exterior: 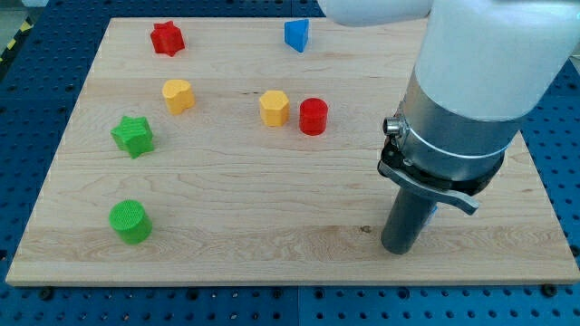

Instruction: Place the blue cube diagonal to the top right of the red circle

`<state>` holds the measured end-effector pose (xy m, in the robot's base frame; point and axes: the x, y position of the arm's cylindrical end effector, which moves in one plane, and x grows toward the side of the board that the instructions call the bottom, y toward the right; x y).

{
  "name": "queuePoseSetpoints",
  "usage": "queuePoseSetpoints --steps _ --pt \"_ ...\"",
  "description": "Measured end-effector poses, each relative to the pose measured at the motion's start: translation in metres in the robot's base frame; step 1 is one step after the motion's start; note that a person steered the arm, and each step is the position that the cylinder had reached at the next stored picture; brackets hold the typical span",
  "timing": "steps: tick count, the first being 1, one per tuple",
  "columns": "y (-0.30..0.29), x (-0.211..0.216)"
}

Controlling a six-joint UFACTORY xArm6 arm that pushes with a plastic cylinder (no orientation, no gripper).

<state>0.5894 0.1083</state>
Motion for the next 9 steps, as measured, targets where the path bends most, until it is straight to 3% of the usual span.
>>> queuePoseSetpoints --steps 4,6,9 --pt "0.060 -0.040" --pt "0.059 -0.092" --pt "0.057 -0.117"
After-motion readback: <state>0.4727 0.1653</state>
